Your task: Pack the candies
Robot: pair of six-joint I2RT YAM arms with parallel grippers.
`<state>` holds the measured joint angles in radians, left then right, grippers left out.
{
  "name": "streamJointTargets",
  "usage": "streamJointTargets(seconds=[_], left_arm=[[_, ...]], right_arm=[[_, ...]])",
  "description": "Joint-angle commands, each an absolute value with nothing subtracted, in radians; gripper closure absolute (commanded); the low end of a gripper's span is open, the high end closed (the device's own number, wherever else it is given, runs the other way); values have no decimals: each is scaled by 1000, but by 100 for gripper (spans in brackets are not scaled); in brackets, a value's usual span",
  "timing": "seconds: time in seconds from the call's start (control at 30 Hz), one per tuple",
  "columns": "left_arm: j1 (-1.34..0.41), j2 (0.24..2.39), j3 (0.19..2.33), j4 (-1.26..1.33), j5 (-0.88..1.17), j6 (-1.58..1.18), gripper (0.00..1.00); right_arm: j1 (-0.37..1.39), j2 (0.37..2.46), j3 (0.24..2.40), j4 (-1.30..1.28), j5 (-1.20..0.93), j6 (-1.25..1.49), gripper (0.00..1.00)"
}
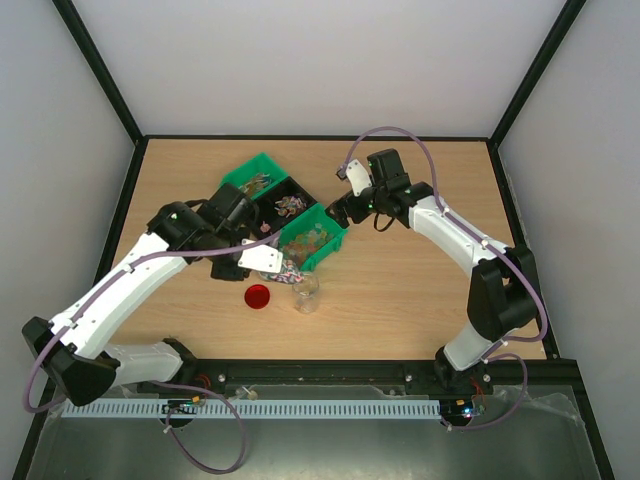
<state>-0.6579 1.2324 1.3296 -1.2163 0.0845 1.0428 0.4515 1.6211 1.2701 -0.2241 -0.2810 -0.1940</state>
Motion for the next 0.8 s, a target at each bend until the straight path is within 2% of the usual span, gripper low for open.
streamJointTargets(seconds=[0.0,0.77], left_arm=[[-675,1236,1367,-1242,65,1030,98],[-687,1170,1367,-1229,41,979,98]], right_arm=[[446,1609,1259,-256,-294,-187,1],[446,1628,1258,-259,-308,-192,2]])
